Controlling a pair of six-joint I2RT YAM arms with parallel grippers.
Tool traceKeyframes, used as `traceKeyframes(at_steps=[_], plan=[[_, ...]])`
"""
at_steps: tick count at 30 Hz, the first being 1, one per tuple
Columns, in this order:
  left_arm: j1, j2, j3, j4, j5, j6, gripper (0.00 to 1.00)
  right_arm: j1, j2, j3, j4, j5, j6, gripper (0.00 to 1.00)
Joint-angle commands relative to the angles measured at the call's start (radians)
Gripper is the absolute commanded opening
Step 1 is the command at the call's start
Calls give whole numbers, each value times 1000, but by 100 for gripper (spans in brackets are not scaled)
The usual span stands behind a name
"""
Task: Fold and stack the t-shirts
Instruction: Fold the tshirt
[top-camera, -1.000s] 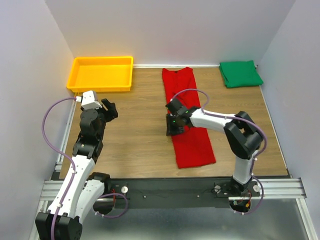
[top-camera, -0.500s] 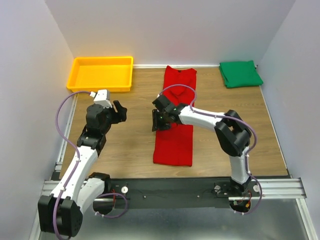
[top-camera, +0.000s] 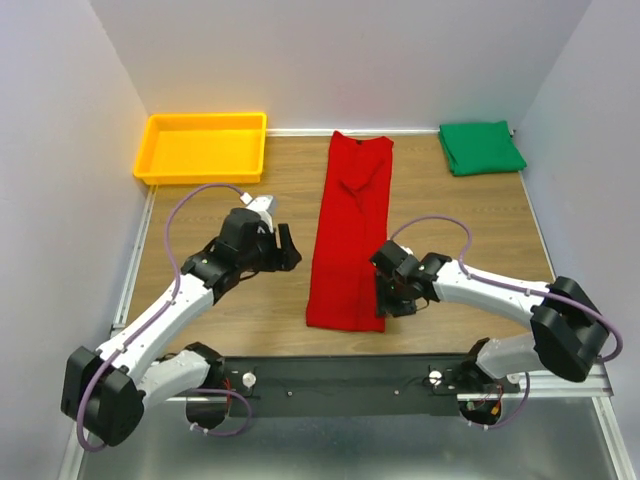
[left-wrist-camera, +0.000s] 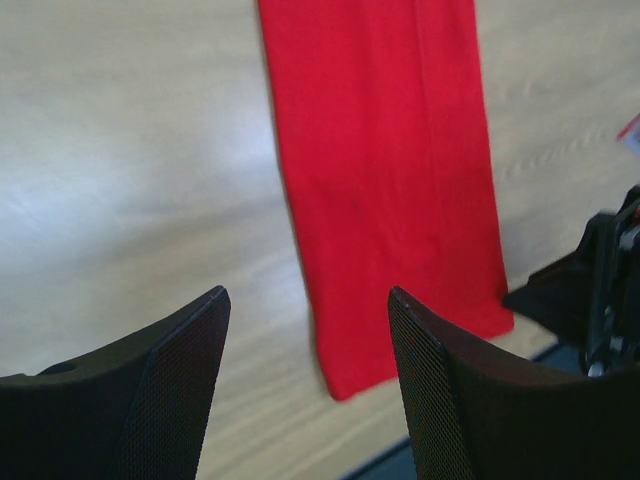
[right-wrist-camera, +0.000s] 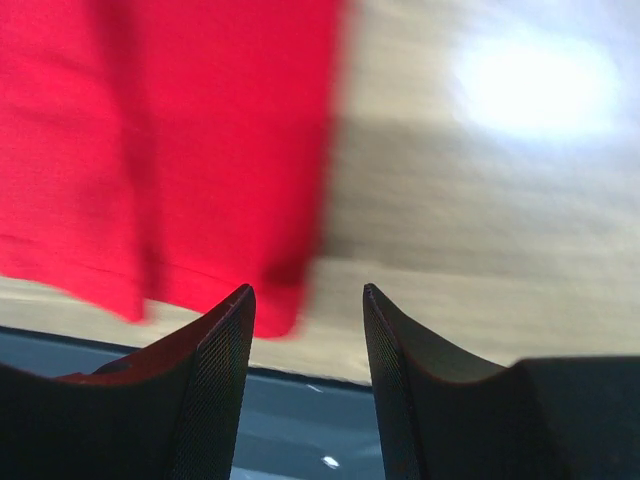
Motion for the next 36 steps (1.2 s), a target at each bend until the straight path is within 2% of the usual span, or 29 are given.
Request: traceKeyframes(at_steps=[1, 6, 12, 20, 23, 28, 29, 32, 34, 36], plan=[[-99, 50, -37, -114, -16, -111, 72, 6, -80, -97, -51, 5, 96, 54], [-222, 112, -65, -125, -62, -155, 72, 6, -125, -128, -36, 6, 117, 54], [-253, 164, -59, -125, -93, -160, 72, 6, -113, -94, 20, -26, 122, 53], [-304, 238, -46, -140, -117, -157, 66, 6, -5, -112, 89, -95, 111, 53], [-313, 251, -46, -140, -119, -160, 63, 6, 9, -131, 87, -96, 110, 49], [-344, 284, -45, -140, -119, -168, 60, 6, 1, -160, 87, -95, 111, 35], [-348, 287, -42, -139, -116, -169, 61, 6, 1, -164, 87, -96, 111, 26], [-364, 307, -37, -134, -113, -171, 60, 6, 4, -169, 87, -101, 107, 12], [-370, 326, -37, -132, -114, -171, 59, 6, 4, -170, 87, -100, 104, 6], [-374, 339, -33, -126, -117, -172, 58, 6, 4, -170, 89, -100, 102, 4]])
